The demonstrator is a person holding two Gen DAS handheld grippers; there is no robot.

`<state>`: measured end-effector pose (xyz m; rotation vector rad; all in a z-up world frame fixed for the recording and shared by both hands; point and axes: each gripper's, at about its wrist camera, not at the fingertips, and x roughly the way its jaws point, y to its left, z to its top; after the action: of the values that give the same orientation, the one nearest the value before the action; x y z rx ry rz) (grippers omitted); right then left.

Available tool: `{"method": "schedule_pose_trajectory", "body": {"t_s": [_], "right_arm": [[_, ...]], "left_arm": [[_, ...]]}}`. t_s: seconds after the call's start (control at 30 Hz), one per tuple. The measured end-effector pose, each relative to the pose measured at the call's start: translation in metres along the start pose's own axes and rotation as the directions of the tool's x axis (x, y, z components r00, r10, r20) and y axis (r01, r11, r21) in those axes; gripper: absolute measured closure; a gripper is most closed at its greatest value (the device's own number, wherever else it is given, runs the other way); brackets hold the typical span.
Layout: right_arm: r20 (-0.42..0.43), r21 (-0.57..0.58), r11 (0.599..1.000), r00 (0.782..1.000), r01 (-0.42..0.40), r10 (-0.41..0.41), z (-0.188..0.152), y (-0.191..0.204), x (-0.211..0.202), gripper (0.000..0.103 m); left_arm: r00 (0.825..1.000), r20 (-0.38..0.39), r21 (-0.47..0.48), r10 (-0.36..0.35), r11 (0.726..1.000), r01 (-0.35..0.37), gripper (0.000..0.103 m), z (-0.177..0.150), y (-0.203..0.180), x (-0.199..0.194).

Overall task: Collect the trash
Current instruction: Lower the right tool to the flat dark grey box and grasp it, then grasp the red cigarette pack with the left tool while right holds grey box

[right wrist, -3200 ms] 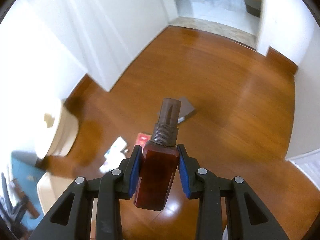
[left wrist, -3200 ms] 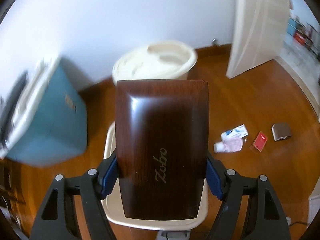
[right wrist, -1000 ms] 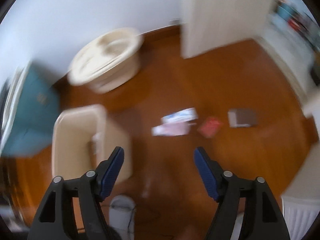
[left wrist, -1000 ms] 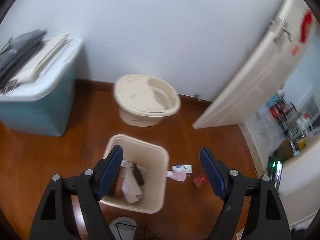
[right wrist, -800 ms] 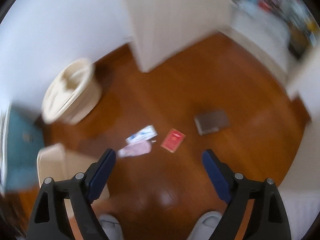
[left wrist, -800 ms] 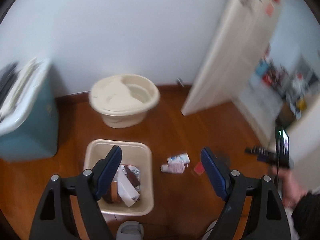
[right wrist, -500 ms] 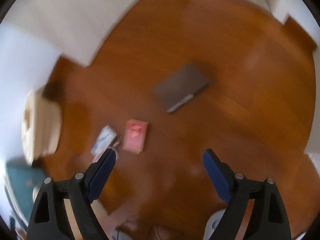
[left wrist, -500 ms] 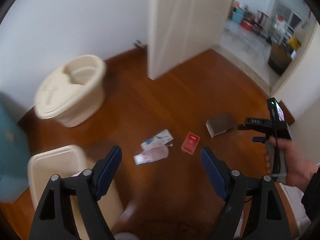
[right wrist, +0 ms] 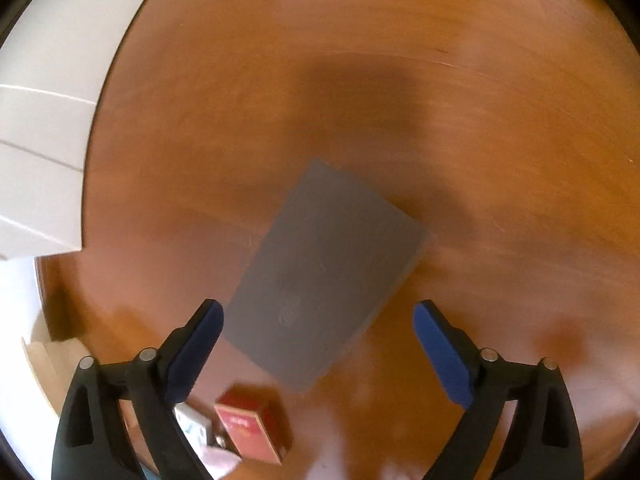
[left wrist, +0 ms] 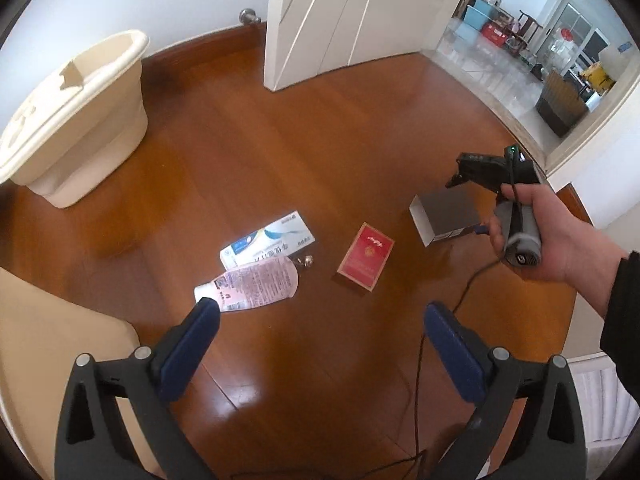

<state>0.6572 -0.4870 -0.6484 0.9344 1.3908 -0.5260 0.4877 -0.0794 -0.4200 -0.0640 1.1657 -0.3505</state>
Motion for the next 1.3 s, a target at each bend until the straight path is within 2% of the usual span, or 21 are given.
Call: {"method": "schedule_pose_trajectory", "body": {"t_s": [0.2,0.47,0.57,0.63,0.73,0.83,0.97,1.03,1.13,1.23,1.3], "right_arm": [[0.023,0.09,0.995,0.999,0.041,-0.043,0.013,-0.002,0.015,0.001],[0.007,0.1,0.992,0.997,0.078,-0.079,0.011,0.012,0.036,0.0],[-0.01,0.065,0.994,0.996,0.091,-0.091,0.005,0.023,0.048,0.001],[0.029,0.032,0.995,0.995,0.096,-0.097,0.0,0.027,0.044,0.008],[0.039,-0.019,0.996,0.995,0.088,-0.088,-0.007,0.03,0.042,0.018],[0.017,-0.051,0.995,0.996,0.088,-0.087,-0.015,0.017,0.036,0.019],[0.022,-0.15,0.989,1.0,0.022,-0.018,-0.031,0.002,0.003,0.019],[0.047,-0.223,0.975,0.999,-0.016,0.027,-0.041,-0.012,-0.031,0.019],[0.089,-0.289,0.955,0.992,-0.063,0.092,-0.054,-0.036,-0.074,0.018],[0.11,-0.3,0.947,0.982,-0.117,0.156,-0.065,-0.071,-0.105,0.018],[0.105,-0.275,0.949,0.976,-0.154,0.189,-0.072,-0.099,-0.112,0.018]], "left_arm": [[0.999,0.035,0.039,-0.012,0.999,0.011,0.0,0.003,-0.002,-0.006],[0.998,0.056,0.064,-0.001,0.998,-0.003,0.0,0.007,-0.007,-0.009],[0.998,0.055,0.079,0.012,0.997,-0.017,0.0,0.006,-0.007,-0.006],[0.999,0.049,0.073,0.022,0.997,-0.025,0.0,0.006,-0.004,-0.004],[0.999,0.036,0.063,0.04,0.997,-0.042,0.0,0.006,0.001,0.001],[0.998,0.023,0.065,0.053,0.996,-0.055,0.0,0.006,0.003,0.008],[0.997,0.011,0.101,0.074,0.992,-0.075,0.0,0.01,-0.009,0.03],[0.997,0.012,0.181,0.081,0.98,-0.082,0.0,0.014,-0.027,0.048],[0.996,0.006,0.325,0.094,0.941,-0.091,0.0,0.024,-0.058,0.088],[0.995,-0.042,0.425,0.087,0.903,-0.061,0.0,0.036,-0.081,0.135],[0.991,-0.093,0.468,0.095,0.883,-0.04,0.0,0.039,-0.09,0.169]]}}
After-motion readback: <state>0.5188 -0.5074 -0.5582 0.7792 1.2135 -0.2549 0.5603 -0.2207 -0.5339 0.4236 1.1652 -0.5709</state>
